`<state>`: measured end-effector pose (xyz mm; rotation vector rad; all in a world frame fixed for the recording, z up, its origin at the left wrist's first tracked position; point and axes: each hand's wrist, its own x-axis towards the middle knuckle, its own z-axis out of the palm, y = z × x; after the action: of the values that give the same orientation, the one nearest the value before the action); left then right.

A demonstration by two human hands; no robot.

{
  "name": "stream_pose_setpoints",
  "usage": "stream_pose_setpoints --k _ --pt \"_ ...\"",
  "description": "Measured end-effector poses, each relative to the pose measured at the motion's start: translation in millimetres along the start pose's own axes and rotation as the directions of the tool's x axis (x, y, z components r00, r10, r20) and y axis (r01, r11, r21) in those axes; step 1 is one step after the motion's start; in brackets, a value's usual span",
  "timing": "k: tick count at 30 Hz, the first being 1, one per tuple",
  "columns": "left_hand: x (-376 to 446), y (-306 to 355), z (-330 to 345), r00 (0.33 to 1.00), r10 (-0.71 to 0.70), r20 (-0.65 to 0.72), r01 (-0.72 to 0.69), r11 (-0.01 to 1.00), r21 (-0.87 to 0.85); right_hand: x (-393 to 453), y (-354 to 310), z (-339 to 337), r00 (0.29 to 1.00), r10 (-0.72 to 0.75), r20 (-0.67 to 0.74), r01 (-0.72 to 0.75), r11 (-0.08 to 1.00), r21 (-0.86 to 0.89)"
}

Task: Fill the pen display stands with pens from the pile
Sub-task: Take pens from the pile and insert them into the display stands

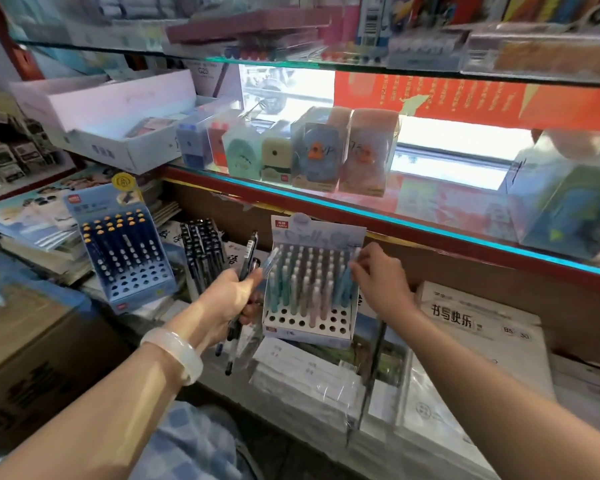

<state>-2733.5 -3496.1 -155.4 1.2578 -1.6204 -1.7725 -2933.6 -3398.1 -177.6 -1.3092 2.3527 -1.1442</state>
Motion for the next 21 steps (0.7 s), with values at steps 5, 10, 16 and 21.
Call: stream_pose_setpoints --k 5,10,16,21 --pt "7 -3 -3 0.996 -0.048 -0.077 0.049 0.999 0.023 -1 6 16 0.999 -0.039 0.007 0.039 0.99 -0.134" --pt "6 -6 2 0.994 -0.032 -0.102 0.033 0.999 0.01 -5 7 20 0.995 -0.1 -0.021 0.094 0.979 -0.183" --pt "1 -6 1 0.998 -0.015 -0.067 0.017 1.0 0.016 -10 16 35 0.999 0.026 0.039 -0.016 0.972 -0.236" --pt "-3 -6 -6 1.0 0.016 -0.011 -0.015 0.998 0.056 -8 19 46 0.997 0.081 0.006 -0.078 0.977 -0.199"
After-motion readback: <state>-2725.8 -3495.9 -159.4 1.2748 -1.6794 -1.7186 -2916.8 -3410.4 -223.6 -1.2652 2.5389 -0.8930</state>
